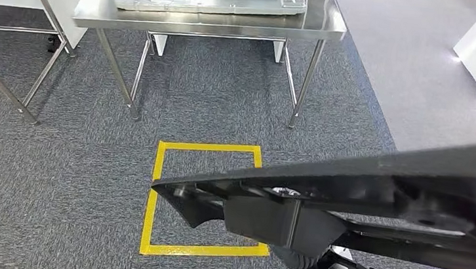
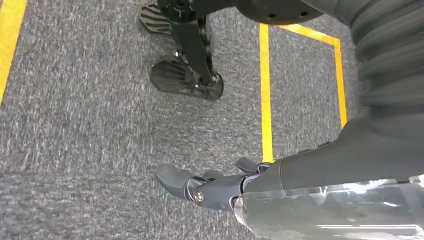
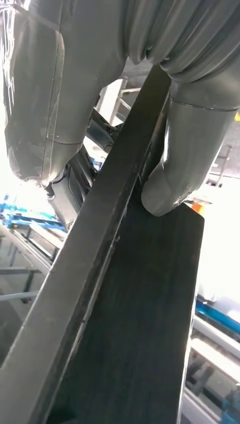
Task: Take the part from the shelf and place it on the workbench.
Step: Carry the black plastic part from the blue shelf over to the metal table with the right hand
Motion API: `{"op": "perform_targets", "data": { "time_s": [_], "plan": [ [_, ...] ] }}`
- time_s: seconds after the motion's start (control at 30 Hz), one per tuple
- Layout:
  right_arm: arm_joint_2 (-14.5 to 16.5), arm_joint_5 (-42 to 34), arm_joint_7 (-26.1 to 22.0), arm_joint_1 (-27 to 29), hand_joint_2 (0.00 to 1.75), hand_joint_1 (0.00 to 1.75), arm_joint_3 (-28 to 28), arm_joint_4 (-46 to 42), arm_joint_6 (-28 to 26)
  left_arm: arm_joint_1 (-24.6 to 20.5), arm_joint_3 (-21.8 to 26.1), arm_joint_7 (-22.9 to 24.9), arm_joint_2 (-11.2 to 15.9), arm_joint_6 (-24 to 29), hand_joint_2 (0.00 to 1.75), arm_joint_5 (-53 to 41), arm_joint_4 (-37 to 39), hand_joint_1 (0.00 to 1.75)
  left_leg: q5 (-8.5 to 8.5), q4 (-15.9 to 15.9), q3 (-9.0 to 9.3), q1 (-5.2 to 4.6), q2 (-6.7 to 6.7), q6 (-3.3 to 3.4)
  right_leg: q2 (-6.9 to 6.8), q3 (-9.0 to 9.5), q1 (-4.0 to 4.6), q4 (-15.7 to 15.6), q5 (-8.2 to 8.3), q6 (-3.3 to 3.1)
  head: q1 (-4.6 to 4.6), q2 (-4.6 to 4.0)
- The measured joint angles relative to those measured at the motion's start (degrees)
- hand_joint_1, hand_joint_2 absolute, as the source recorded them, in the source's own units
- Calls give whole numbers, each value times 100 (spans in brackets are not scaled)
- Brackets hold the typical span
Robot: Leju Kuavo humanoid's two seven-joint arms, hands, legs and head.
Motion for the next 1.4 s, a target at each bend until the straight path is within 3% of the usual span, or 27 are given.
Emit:
{"op": "perform_targets", "data": {
  "time_s": [0.07,0.1,0.17,0.2,0.23,0.27,0.33,0.37,0.4,0.5,0.57,0.63,0.7,0.73,0.77,0.8,0.83,0.87,0.93,1.07,1.13,1.2,1.23,1.27,1.3,1.37,1.4],
  "plan": [
    [3,-24,0,-78,175,175,0,9,8,-21,0,11,3,-1,175,13,-1,0,-103,179,-26,12,-12,-49,28,96,-17,-60,-45,-94,-1,0],
    [7,-32,0,-126,175,175,0,19,18,-29,1,16,4,-1,175,19,-2,0,-215,455,-152,18,-32,-62,38,157,-24,-87,-76,-137,-1,0],
    [13,-55,0,-197,175,175,0,54,45,-25,7,30,7,4,175,30,-2,0,-479,1285,-652,23,-58,-75,52,258,4,-94,-169,-193,-1,0],
    [14,-67,0,-213,175,175,1,76,57,-15,11,38,9,8,175,33,-2,0,-519,1622,-907,23,-62,-80,66,316,18,-94,-220,-202,-1,0],
    [14,-77,0,-225,175,175,2,97,68,-3,16,46,11,13,175,36,-2,0,-447,1782,-1087,23,-63,-80,85,386,29,-93,-275,-204,-1,0],
    [16,-84,0,-236,175,175,2,113,73,7,20,51,12,18,175,36,-2,0,-242,1704,-1157,22,-63,-71,105,470,37,-93,-334,-200,-1,0],
    [24,-95,0,-265,175,175,4,132,74,22,25,53,14,28,175,36,-2,0,358,1043,-1032,11,-74,-16,131,654,43,-95,-470,-179,1,0],
    [28,-99,1,-281,175,175,4,141,73,25,28,54,18,33,175,36,-2,0,570,722,-938,-7,-87,21,140,716,52,-90,-532,-159,1,0],
    [32,-103,2,-293,175,175,5,153,71,26,30,56,22,39,175,37,-2,0,649,470,-852,-28,-99,60,150,745,50,-88,-578,-130,1,0],
    [37,-105,2,-303,175,175,6,174,61,23,34,58,32,49,175,42,-2,0,524,208,-716,-58,-119,149,170,751,35,-61,-575,-12,-1,0],
    [40,-105,2,-310,175,175,7,174,55,21,35,56,31,50,175,50,-2,0,496,102,-583,-29,-125,207,143,633,28,200,-509,62,0,0],
    [40,-105,2,-317,175,175,7,177,46,14,35,55,28,50,175,60,-2,0,446,21,-445,-9,-126,250,109,245,4,791,-608,109,1,0],
    [39,-104,2,-308,175,175,7,185,36,12,36,55,25,50,175,69,-2,0,360,4,-336,-5,-126,260,97,-256,-28,1388,-887,146,1,0],
    [39,-104,2,-301,175,175,7,189,33,16,36,56,21,50,175,73,-2,0,307,4,-273,-3,-127,255,90,-432,-46,1515,-959,167,1,0],
    [39,-103,2,-296,175,175,7,193,32,21,37,56,16,50,175,73,-2,0,250,4,-196,2,-128,244,81,-514,-61,1459,-910,188,1,0],
    [39,-103,2,-294,175,175,8,195,30,25,37,57,11,50,175,73,-2,0,189,4,-109,10,-129,226,67,-499,-73,1216,-720,200,1,0],
    [39,-103,2,-293,175,175,8,196,27,26,37,57,6,50,175,73,-2,0,125,2,-25,18,-129,204,49,-413,-81,851,-430,201,2,0],
    [39,-102,2,-290,175,175,8,199,24,23,38,57,2,50,175,74,-2,0,60,9,62,24,-130,173,22,-320,-79,491,-151,186,1,0],
    [40,-84,2,-271,175,175,11,208,4,10,40,56,0,52,175,82,-2,0,-46,-11,154,20,-124,97,-16,-203,-45,72,124,109,2,0],
    [55,-21,2,-181,175,175,17,210,-29,1,52,52,-1,62,175,88,-2,0,-112,146,229,26,-98,-41,28,-62,-30,-27,78,-97,-1,0],
    [63,21,2,-163,175,175,17,211,-37,-10,59,50,-3,65,175,84,-2,0,-311,705,-63,43,-94,-57,35,49,-19,-46,17,-176,-3,0],
    [64,94,2,-157,175,175,17,222,-55,-4,64,53,-2,61,175,77,-2,0,-614,1446,-561,38,-95,-58,28,124,10,-46,-59,-216,-4,0],
    [64,146,2,-153,175,175,17,233,-72,6,67,56,1,56,175,73,-2,0,-698,1663,-763,34,-95,-52,23,172,28,-46,-104,-226,-4,0],
    [64,193,2,-151,175,175,17,248,-90,16,68,58,3,52,175,71,-2,0,-671,1690,-879,29,-94,-36,11,232,48,-46,-153,-233,-3,0],
    [64,234,2,-150,175,175,17,263,-107,22,70,61,4,49,175,71,-2,0,-515,1519,-898,20,-89,-11,-10,304,66,-46,-206,-236,-3,0],
    [64,269,2,-155,175,175,17,292,-118,25,73,65,8,47,175,71,-2,0,49,819,-742,-21,-66,76,-54,455,95,-47,-313,-219,-3,0],
    [64,252,2,-161,175,175,18,309,-108,24,77,67,10,46,175,71,-2,0,193,533,-668,-52,-60,117,-70,509,105,-44,-360,-196,-3,0]
  ]
}}
